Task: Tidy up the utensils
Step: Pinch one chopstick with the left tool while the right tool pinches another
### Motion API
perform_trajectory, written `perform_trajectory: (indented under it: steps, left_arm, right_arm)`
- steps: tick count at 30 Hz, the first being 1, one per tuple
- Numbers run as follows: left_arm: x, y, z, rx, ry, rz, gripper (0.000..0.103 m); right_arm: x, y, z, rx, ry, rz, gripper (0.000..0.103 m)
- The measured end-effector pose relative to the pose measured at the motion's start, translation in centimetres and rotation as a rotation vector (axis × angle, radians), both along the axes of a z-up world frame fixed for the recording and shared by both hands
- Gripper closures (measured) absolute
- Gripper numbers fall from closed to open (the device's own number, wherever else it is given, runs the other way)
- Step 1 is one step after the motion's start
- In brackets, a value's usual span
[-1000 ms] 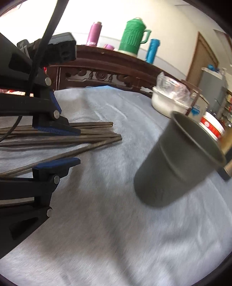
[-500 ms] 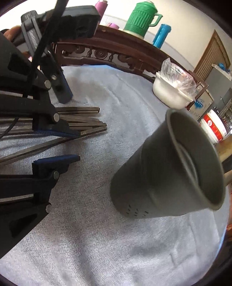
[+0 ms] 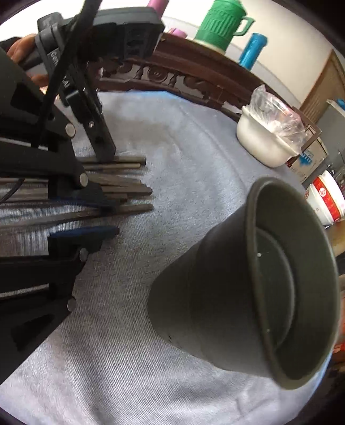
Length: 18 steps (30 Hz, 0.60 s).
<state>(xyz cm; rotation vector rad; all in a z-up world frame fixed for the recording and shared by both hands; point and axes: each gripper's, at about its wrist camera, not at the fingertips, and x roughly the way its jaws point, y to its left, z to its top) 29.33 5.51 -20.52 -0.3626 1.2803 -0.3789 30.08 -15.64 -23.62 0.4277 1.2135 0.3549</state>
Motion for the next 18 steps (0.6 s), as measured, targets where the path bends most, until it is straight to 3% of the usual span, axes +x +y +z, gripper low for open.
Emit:
perform_trajectory:
  steps: [4,9,10,12,18]
  left_arm:
    - [-0.6,1.3,0.0,-0.002,0.010,-0.003,0.093]
    - [-0.4,0.9,0.1,0.019,0.012,-0.016,0.093]
    - [-0.4,1.0,0.2,0.028,0.011,-0.015,0.091]
    - [0.1,0.9,-0.1,0.035,0.022,-0.004,0.079]
    - [1.2,1.3,-0.5,0.032,0.044,0.041,0.079]
  right_arm:
    - [0.0,-0.6,0.6,-0.066,-0.013,-0.021,0.089]
    - [0.7,-0.7,0.4,-0.078,0.027,-0.039,0.087]
    - [0.9,-0.5,0.4,-0.086,0.034,-0.041,0.087]
    - [1.4,-0.2,0.4,-0.102,0.046,-0.042,0.087]
    - [2.2,0.6,0.6,-0.151,0.042,-0.011,0.091]
